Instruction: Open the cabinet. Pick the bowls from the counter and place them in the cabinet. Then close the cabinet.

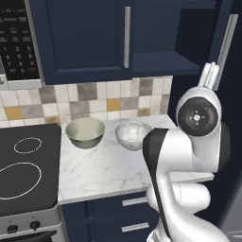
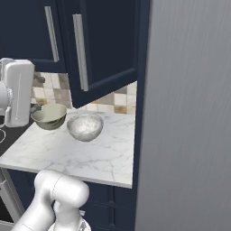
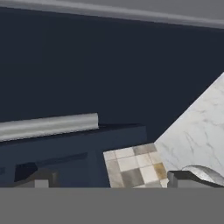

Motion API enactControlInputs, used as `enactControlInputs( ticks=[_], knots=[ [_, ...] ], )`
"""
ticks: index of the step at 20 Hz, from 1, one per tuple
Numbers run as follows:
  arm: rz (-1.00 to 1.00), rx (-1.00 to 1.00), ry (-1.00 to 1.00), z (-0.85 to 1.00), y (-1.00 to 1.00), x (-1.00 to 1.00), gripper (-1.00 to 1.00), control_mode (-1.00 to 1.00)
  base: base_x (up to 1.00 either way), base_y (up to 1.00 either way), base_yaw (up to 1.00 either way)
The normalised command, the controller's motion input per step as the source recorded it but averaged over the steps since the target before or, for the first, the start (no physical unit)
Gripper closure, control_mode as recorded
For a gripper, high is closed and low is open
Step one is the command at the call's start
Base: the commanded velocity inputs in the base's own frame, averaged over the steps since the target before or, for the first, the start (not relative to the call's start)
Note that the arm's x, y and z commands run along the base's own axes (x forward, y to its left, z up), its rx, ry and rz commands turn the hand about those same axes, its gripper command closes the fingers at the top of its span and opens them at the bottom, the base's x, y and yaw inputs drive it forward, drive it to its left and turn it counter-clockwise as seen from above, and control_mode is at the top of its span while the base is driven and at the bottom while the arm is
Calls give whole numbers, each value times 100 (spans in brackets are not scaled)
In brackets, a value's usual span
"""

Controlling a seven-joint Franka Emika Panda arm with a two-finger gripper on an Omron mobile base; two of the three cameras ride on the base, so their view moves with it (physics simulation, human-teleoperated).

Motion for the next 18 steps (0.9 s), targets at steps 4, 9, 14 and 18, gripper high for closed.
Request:
enactControlInputs(
  ticks=[4,9,14,18],
  knots=[
    [9,0,0,0,-2,68,-100,-100,0,0,0],
    [2,0,1,0,-10,58,-100,-100,0,0,0],
    [-5,0,0,0,-10,34,-100,-100,0,0,0],
    [-21,0,0,0,0,26,-100,-100,0,0,0]
  ],
)
